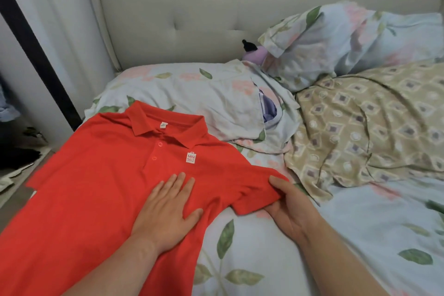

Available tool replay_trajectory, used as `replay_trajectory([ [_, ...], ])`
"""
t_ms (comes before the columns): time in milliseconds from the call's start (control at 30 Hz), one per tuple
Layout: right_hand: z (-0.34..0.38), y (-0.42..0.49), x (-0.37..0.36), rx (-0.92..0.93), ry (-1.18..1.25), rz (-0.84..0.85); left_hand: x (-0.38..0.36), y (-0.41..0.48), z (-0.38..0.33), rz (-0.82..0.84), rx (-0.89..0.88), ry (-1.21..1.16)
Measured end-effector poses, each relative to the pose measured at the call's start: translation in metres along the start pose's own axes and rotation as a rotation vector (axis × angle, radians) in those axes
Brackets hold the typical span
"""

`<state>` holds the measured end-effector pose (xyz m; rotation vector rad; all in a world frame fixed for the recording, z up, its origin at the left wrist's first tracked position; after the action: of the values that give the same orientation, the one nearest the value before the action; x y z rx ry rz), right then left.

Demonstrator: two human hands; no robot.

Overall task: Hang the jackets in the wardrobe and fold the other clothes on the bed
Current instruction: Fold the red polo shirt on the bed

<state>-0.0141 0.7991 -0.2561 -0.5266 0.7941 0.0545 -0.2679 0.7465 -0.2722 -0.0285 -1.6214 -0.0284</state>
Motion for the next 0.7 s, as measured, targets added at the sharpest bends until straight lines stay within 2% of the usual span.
replay_trajectory([
  [133,0.008,0.0,0.013,0.114,0.148,0.057,-0.001,0.0,0.001,-0.016,0.012,-0.009],
  [200,0.007,0.001,0.01,0.188,0.14,0.056,-0.003,0.001,0.003,-0.029,0.011,-0.005],
  [267,0.003,0.001,0.003,0.308,-0.106,-0.042,-0.004,0.001,0.003,-0.029,0.011,-0.012],
  [367,0.001,-0.003,-0.005,0.595,-0.772,-0.327,0.001,0.001,0.002,-0.036,-0.002,-0.014],
  [400,0.0,-0.003,-0.004,0.624,-0.867,-0.378,0.004,0.001,0.0,-0.042,-0.001,-0.019],
  [500,-0.001,-0.003,-0.002,0.568,-0.756,-0.369,0.027,0.023,-0.013,-0.261,0.037,-0.252],
  [567,0.001,0.0,0.0,0.551,-0.733,-0.344,0.041,0.059,-0.038,-0.316,-0.074,-0.437],
  [633,0.002,0.002,0.003,0.534,-0.69,-0.346,0.05,0.101,-0.072,-0.243,-0.255,-0.401],
  [700,0.002,0.003,0.008,0.531,-0.594,-0.405,0.046,0.135,-0.094,-0.069,-0.345,-0.28],
])
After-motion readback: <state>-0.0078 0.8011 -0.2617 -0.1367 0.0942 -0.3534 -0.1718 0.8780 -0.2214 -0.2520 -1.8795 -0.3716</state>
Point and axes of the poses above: each hand's wrist, its own y-axis towards the middle knuckle, its own x-axis out of the back of the hand, z = x × y, the point moved 4 cm from there along y, towards the middle knuckle, and after that the axes turned 3 degrees about y, right-handed, at the moved point
